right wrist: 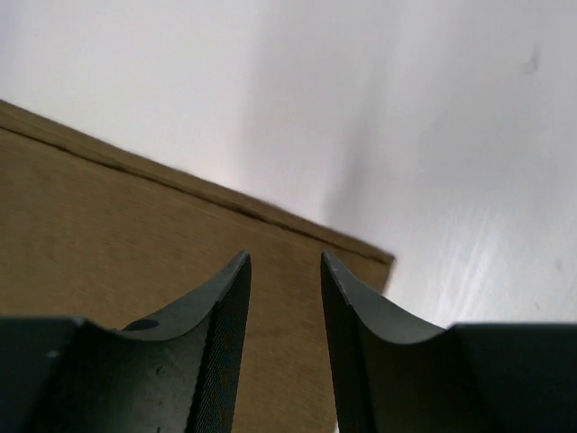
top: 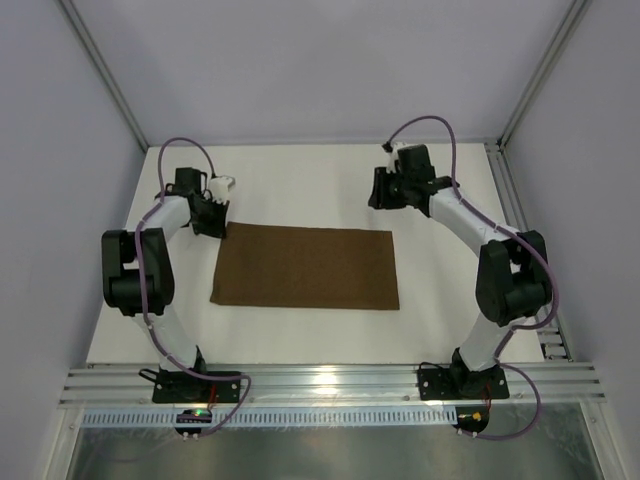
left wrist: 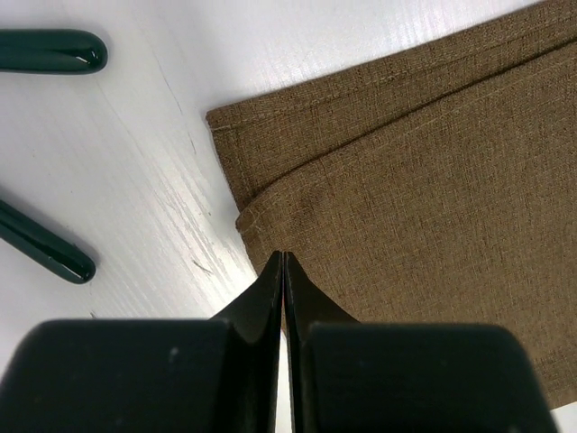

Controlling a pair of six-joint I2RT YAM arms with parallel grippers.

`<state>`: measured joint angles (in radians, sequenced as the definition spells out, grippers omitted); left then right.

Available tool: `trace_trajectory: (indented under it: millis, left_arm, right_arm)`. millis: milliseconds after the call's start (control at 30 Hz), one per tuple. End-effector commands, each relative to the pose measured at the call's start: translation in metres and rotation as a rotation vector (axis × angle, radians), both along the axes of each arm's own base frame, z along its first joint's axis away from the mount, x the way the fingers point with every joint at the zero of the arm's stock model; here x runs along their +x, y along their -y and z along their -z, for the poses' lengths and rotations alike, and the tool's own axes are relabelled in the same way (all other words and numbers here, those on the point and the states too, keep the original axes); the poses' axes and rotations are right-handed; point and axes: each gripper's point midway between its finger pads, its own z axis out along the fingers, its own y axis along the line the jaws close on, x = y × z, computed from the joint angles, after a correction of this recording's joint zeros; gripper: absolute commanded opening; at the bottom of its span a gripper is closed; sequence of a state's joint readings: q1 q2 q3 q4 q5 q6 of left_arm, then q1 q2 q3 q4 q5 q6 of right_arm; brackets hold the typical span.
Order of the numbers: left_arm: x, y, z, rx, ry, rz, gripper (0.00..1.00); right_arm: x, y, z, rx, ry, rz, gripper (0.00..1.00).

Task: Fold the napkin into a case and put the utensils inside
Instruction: Smooth out the rectangle-folded napkin at the center of the board.

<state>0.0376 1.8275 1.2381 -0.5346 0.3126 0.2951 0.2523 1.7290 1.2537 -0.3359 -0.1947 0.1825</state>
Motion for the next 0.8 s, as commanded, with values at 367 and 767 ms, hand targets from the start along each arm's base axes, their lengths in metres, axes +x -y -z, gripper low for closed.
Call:
trace_trajectory:
  millis: [367, 767]
  left_arm:
    - [0.030, 0.000, -0.010, -0.004, 0.068, -0.023, 0.45]
    - [0.021, 0.005, 0.011, -0.024, 0.005, 0.009, 0.31]
  right_arm:
    - [0.054, -0.213, -0.029, 0.294, 0.062, -0.247, 0.36]
    - [0.040, -0.289, 0.015, 0.448, -0.069, -0.313, 0.10]
